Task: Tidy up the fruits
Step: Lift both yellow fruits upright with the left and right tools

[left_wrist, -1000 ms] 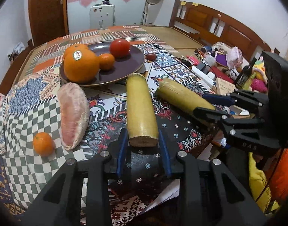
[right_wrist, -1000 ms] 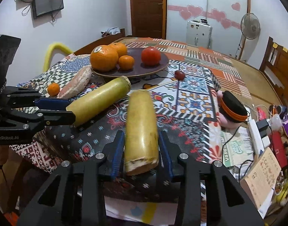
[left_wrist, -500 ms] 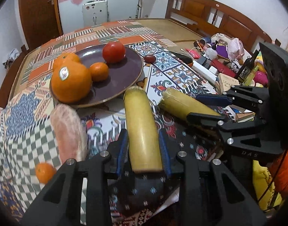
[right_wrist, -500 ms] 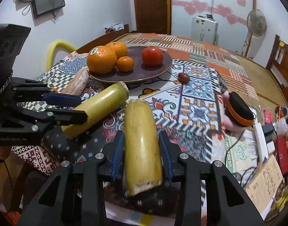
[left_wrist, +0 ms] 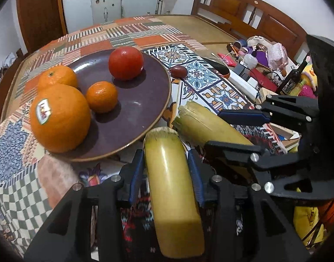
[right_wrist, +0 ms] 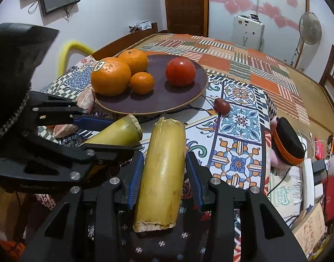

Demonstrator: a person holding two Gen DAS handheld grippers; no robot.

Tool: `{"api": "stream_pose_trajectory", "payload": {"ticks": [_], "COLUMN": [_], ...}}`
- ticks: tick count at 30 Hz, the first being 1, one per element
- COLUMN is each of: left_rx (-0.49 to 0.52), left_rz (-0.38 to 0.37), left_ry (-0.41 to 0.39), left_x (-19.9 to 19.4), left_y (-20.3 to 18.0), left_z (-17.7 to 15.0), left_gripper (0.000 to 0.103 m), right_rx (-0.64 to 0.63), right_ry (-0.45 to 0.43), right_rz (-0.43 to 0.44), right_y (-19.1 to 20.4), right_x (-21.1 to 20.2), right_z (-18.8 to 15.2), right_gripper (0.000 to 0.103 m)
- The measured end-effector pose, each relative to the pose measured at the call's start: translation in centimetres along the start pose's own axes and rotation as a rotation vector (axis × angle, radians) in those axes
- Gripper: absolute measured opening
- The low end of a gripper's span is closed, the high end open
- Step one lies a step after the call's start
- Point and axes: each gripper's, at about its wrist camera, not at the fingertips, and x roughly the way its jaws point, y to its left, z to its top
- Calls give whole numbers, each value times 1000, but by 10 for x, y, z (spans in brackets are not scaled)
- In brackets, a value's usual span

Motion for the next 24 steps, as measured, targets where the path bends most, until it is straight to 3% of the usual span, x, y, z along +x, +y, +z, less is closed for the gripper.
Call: {"api": "stream_pose_trajectory", "payload": {"ticks": [3, 10, 18, 24], "left_rx": [-8, -23, -28, -43], "left_rz": [-14, 42, 51, 64], "left_ry": [-1, -23, -127, -196], "left_x": [0, -20, -67, -94], "left_y": [2, 15, 25, 32], "left_z": [0, -17, -27, -33], "left_gripper": [40, 40, 38, 37], "right_rx": [0, -27, -13, 13], "right_ry": [5, 19, 42, -20], "right_rz": [9, -6, -7, -26], "right_y": [-1, 6, 9, 11], "right_x": [-1, -1, 16, -2], "right_z": [-1, 2, 15, 14], "right_gripper": [37, 38, 38, 37]}}
